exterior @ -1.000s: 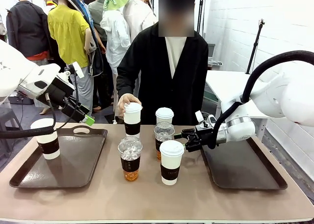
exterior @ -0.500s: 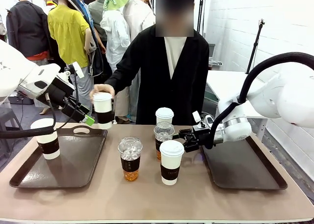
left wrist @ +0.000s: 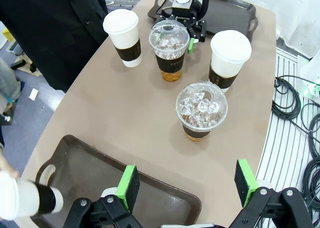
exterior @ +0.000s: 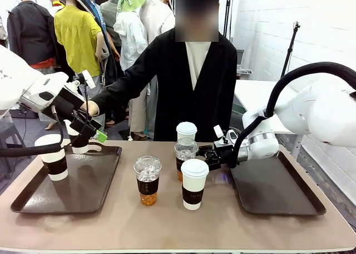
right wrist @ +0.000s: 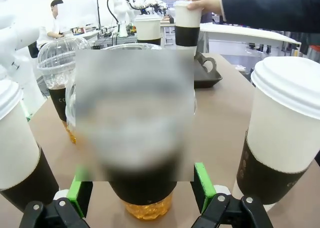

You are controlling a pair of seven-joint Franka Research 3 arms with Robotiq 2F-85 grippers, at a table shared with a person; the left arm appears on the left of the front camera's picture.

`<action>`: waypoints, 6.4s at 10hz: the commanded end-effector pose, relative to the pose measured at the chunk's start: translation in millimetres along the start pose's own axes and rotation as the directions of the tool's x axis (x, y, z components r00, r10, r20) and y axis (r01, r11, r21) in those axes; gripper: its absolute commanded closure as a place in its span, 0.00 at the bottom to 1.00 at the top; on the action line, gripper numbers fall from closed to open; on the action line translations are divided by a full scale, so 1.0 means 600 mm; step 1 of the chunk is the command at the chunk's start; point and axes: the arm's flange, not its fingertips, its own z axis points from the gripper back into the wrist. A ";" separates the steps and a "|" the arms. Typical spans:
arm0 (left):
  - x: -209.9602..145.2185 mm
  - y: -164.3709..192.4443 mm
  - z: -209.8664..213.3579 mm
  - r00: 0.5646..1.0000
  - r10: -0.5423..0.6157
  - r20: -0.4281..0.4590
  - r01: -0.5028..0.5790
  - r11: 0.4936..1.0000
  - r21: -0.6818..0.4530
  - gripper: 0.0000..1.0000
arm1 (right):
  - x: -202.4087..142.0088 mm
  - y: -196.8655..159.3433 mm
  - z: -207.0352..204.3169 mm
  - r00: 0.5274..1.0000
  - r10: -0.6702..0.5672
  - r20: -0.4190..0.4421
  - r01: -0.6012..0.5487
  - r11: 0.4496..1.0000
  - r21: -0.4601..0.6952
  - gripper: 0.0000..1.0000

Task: Distribute the coffee onto the tray.
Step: Pick up one iced Americano and place it on the right Handle tray.

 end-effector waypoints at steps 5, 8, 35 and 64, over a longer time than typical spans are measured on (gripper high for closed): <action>-0.003 0.004 -0.002 1.000 -0.014 0.021 0.014 1.000 -0.015 0.00 | 0.007 -0.029 -0.030 0.999 -0.043 0.019 0.041 0.997 0.065 0.00; -0.003 0.004 -0.002 1.000 -0.014 0.021 0.014 1.000 -0.015 0.00 | 0.007 -0.036 -0.046 0.999 -0.045 0.005 0.044 0.996 0.082 0.00; -0.003 0.004 -0.002 1.000 -0.014 0.021 0.014 1.000 -0.015 0.00 | 0.078 0.049 0.138 0.996 -0.078 0.052 0.082 0.993 -0.080 0.30; -0.003 0.004 -0.002 1.000 -0.014 0.021 0.014 1.000 -0.015 0.00 | -0.082 0.148 0.411 0.994 -0.060 0.090 0.088 0.933 -0.349 0.00</action>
